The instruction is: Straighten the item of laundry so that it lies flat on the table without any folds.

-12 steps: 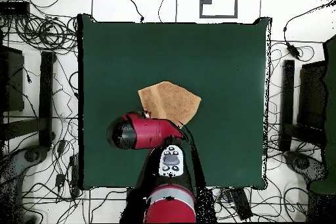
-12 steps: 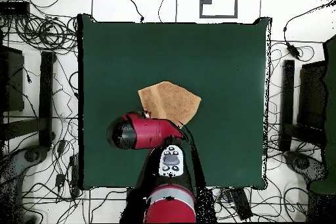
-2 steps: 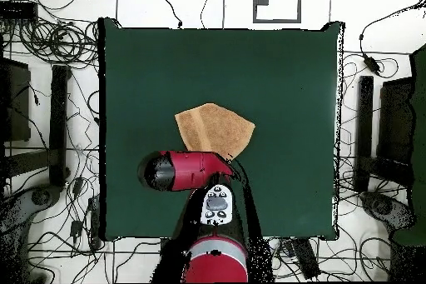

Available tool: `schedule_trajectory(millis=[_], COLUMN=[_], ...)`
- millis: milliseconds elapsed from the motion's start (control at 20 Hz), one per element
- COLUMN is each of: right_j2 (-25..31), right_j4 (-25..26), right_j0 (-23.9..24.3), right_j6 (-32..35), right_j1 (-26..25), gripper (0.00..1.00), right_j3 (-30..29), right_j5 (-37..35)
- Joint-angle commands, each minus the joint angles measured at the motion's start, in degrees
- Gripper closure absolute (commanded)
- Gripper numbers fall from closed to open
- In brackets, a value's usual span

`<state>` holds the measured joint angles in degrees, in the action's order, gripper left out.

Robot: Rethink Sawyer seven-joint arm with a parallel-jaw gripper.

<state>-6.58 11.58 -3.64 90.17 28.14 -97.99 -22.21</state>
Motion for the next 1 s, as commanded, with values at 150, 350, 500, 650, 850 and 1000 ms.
schedule_trajectory(millis=[150, 350, 500, 650, 850, 1000], right_j2=[3.1, 3.1, 3.8, 4.8, 5.6, 6.1], right_j4=[4.1, 5.5, 6.2, 6.2, 5.8, 5.2], right_j0=[1.8, 2.0, 2.7, 3.4, 4.1, 4.7], right_j6=[4.1, 3.8, 3.4, 3.7, 5.2, 6.7], right_j1=[-4.5, -5.4, -5.8, -6.1, -6.7, -8.1], gripper=[0.00, 0.00, 0.00, 0.00, 0.00, 0.00], right_j3=[3.7, 4.3, 4.3, 4.2, 2.7, 1.4], right_j5=[3.5, 2.8, 2.1, 2.1, 4.4, 6.5])
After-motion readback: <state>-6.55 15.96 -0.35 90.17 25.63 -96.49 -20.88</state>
